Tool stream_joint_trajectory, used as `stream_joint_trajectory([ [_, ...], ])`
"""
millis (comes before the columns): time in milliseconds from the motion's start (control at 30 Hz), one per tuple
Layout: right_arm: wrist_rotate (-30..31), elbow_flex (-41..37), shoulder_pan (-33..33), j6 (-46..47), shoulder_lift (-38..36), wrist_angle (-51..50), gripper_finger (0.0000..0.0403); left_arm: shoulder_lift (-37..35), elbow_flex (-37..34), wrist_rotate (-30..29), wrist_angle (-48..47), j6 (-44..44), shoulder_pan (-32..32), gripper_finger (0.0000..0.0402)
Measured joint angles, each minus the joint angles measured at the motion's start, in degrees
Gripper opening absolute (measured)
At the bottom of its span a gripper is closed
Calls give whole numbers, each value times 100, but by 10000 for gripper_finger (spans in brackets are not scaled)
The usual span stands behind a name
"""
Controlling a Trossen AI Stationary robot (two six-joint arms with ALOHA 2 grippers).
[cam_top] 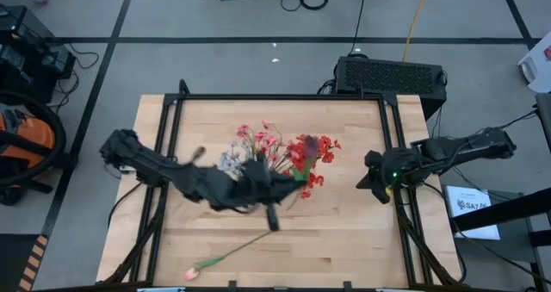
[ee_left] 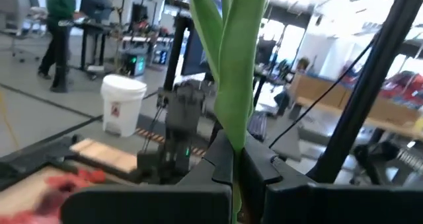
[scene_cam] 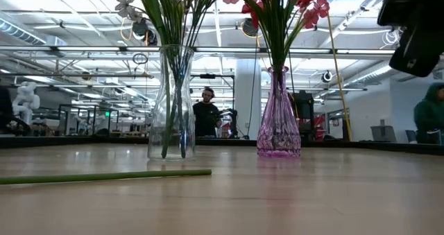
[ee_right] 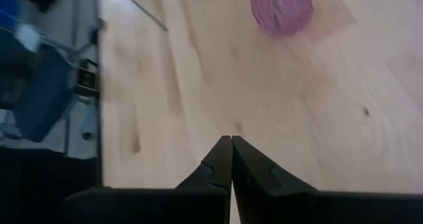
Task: Sort flowers into vase by color
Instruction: Put the dark red flower into the purple vase
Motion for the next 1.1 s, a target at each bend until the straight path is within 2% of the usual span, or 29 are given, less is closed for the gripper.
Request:
stream_joint_trajectory([
  [200, 65, 0, 109, -94, -543, 545, 0, 744, 544, -120, 92, -5, -27, 3],
  [467, 76, 4, 119, -338, -313, 2775, 10, 1341, 705, -324, 286, -62, 199, 3],
  [733, -70, 4, 302, -792, -58, 4445, 63, 1547, 699, -319, 372, -268, 424, 3],
  [933, 240, 7, 337, -994, 180, 4574, 104, 1547, 699, -291, 553, -474, 540, 3],
  [1100, 224, 4, 338, -1124, 669, 5354, 130, 1546, 699, 26, 649, -522, 684, 3],
])
